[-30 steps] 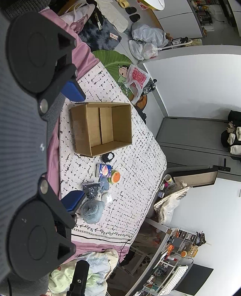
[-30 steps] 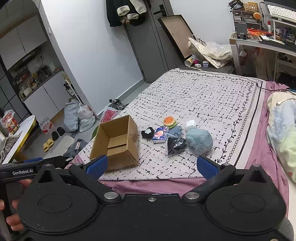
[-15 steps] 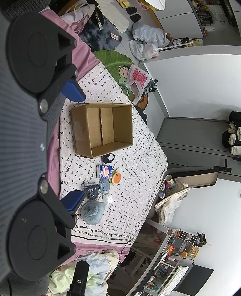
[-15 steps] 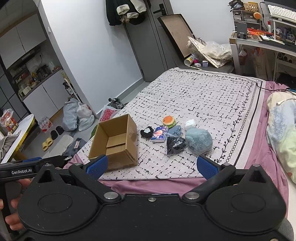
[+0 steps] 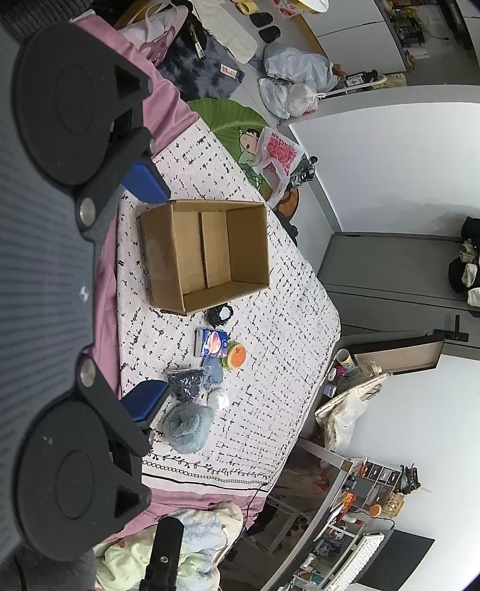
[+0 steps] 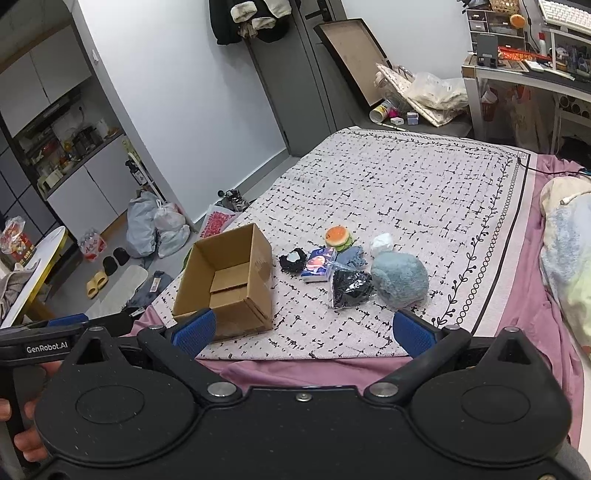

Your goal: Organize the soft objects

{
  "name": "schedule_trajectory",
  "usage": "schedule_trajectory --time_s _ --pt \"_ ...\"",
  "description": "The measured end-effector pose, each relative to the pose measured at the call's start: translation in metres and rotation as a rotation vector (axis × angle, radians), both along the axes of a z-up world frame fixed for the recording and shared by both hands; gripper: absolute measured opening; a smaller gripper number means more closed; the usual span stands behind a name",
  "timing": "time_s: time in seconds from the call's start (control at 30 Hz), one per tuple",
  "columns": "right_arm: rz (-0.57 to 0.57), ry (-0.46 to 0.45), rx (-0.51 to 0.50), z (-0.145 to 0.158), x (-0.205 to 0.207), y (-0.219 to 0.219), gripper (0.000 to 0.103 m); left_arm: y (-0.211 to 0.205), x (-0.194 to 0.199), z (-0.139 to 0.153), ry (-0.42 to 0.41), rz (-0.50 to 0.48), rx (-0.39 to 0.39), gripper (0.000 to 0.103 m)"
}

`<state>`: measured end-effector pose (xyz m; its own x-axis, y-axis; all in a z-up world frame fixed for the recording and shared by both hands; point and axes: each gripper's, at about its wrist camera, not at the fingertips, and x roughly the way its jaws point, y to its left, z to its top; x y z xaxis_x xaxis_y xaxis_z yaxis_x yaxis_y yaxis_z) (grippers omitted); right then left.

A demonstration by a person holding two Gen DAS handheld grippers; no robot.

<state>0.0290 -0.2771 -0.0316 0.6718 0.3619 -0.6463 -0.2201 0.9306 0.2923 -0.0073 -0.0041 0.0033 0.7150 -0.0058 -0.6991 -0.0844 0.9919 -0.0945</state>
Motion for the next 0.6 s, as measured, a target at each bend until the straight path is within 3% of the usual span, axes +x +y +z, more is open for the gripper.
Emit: schedule_trajectory --time_s 0.4,0.5,0.6 --pt "-0.052 0.005 0.042 -0.012 0.038 -0.026 0.103 -0.015 0.033 -0.011 0.003 0.003 -0.046 0.100" --pt "-0.056 0.016 0.056 -0.017 0.050 -0.031 0.097 -0.020 0.042 -0.015 0.005 -0.003 -0.063 0.099" --pt "-0.046 0.036 0.078 -0.023 0.062 -0.034 0.084 -0.026 0.053 -0.019 0.012 -0.007 -0.073 0.099"
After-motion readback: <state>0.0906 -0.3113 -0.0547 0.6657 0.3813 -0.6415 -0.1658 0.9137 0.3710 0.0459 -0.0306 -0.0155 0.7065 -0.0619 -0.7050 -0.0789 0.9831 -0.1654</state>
